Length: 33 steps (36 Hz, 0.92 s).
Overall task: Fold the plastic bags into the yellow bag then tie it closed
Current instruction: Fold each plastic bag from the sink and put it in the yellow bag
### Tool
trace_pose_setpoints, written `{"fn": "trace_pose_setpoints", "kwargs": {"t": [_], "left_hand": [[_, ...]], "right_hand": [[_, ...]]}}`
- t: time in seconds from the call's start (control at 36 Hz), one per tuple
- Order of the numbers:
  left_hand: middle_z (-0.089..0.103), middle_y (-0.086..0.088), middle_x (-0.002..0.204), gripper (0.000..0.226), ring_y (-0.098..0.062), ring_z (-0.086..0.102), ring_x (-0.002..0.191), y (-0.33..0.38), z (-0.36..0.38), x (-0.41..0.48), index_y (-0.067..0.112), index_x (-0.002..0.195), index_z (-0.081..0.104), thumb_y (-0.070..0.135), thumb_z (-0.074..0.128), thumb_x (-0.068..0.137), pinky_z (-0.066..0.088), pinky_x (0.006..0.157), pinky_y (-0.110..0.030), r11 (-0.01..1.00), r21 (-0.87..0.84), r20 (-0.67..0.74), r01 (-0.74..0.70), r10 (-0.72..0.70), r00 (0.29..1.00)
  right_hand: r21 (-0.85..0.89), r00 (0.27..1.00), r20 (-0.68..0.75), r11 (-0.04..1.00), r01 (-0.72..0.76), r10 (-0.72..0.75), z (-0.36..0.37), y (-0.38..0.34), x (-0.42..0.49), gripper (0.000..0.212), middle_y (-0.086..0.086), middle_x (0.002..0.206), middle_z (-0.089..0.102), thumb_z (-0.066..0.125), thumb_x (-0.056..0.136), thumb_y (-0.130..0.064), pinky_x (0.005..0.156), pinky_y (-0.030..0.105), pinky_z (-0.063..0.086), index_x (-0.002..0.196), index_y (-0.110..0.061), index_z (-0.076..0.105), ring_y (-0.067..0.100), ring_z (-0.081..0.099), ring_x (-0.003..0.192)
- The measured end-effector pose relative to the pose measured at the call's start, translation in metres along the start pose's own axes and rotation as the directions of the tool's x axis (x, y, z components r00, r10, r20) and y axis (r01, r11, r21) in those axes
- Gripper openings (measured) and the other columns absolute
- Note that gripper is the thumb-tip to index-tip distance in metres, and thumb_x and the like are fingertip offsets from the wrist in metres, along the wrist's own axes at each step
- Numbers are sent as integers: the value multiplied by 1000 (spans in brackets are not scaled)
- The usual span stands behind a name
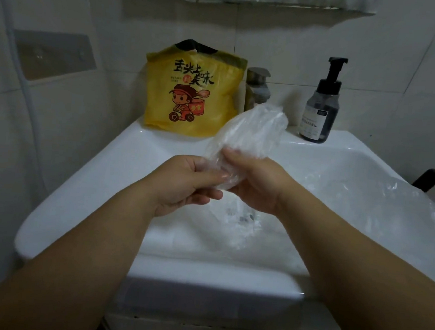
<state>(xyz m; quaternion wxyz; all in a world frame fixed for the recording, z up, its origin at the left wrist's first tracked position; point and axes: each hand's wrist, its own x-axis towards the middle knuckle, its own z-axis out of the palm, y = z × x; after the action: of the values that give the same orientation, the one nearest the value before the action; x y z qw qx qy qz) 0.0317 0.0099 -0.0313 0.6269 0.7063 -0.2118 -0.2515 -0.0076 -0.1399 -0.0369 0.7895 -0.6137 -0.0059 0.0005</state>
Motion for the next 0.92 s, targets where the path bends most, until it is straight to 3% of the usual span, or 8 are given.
{"fn": "trace_pose_setpoints", "kwargs": {"t": [0.25, 0.33, 0.42, 0.53, 0.64, 0.75, 0.83, 0.92], "left_hand": [[68, -3, 63, 13, -2, 61, 53, 1, 0, -2, 7, 84, 69, -3, 62, 87, 46, 47, -13, 999, 51, 51, -7, 4, 999], [73, -4, 73, 3, -2, 62, 56, -1, -1, -5, 5, 84, 69, 7, 68, 86, 47, 49, -14, 987, 158, 114, 43, -62, 992], [74, -1, 74, 1, -3, 64, 56, -3, -4, -6, 8, 85, 69, 8, 70, 85, 48, 50, -14, 969, 230, 130, 90, -122, 984], [75, 0, 76, 3, -4, 67, 61, -7, -9, -4, 11, 87, 70, 11, 72, 84, 50, 52, -15, 942, 314, 122, 116, -161, 979], [75, -3, 82, 3, -8, 70, 73, -11, -11, -2, 13, 84, 71, 12, 74, 82, 55, 63, -19, 921, 375, 134, 104, -165, 977], [73, 0, 98, 36, -15, 67, 96, -7, -11, 1, 16, 97, 73, 26, 85, 65, 52, 84, -32, 982, 180, 168, 58, -89, 982], [70, -3, 93, 33, -15, 66, 86, -1, -10, 4, 13, 98, 69, 29, 80, 71, 54, 75, -29, 998, -63, 141, 30, -21, 990], [68, -11, 90, 31, -18, 64, 81, -4, -9, 4, 7, 97, 68, 23, 73, 70, 54, 76, -30, 998, -50, 120, 34, -28, 992]], "right_hand": [[-137, 978, 155, 983, -121, 142, 9, 7, -1, 58, 8, 76, 57, 61, 73, -41, 89, 35, 46, 117, -3, 59, 16, 58, 71], [14, 991, 87, 995, -102, 100, 4, 0, 0, 39, 8, 88, 62, 62, 72, -36, 72, 30, 47, 100, -9, 61, 18, 58, 75], [139, 1000, -17, 990, -24, 27, -9, -13, -1, 19, 4, 89, 62, 53, 90, -30, 74, 32, 49, 97, -14, 59, 18, 60, 80], [207, 982, -187, 978, 27, 12, -20, -24, -5, 27, 6, 90, 68, 46, 99, -31, 78, 36, 52, 107, -9, 60, 20, 64, 85], [154, 985, -168, 988, -11, 38, -17, -17, -5, 38, 5, 99, 70, 46, 98, -37, 78, 38, 51, 122, -10, 58, 20, 65, 93], [42, 991, -100, 996, -80, 84, -13, -15, -7, 35, 1, 98, 70, 44, 97, -39, 84, 38, 49, 116, -14, 60, 18, 65, 95], [-54, 993, -38, 992, -113, 111, -8, -11, -8, 52, 9, 112, 67, 52, 85, -43, 96, 43, 47, 125, -11, 56, 25, 63, 107], [-112, 989, 38, 984, -140, 145, -2, -6, -7, 67, 15, 122, 64, 55, 77, -48, 100, 46, 47, 130, -7, 52, 31, 61, 113]]}}
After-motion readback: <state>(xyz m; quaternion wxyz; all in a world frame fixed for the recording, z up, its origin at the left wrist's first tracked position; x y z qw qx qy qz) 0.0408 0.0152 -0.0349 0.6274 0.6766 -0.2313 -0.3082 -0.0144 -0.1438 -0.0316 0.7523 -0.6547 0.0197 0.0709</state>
